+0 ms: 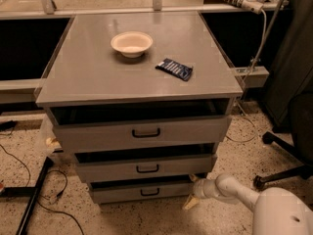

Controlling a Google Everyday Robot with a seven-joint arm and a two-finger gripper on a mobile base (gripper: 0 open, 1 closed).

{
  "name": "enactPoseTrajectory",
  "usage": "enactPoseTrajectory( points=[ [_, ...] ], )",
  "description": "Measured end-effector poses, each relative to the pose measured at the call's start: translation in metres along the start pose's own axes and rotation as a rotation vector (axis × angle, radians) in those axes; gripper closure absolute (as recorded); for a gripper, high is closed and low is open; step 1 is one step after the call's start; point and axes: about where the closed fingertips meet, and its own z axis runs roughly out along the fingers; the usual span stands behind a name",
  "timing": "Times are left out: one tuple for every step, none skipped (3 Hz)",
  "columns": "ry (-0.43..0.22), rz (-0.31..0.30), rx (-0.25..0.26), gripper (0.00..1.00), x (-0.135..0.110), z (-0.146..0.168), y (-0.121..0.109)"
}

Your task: Open bottom drawer

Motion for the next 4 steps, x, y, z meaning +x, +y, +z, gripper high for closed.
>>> enactPoseTrajectory(
  points=[
    [0.009, -0.011, 0.014, 0.0, 0.0003, 0.0074, -0.0092],
    [0.009, -0.011, 0.014, 0.19, 0.0002, 0.0074, -0.0091],
    [0.009, -0.011, 0.014, 0.43, 0.0002, 0.0075, -0.0091],
    [0.009, -0.011, 0.014, 0.66, 0.0, 0.0072, -0.0092]
  ],
)
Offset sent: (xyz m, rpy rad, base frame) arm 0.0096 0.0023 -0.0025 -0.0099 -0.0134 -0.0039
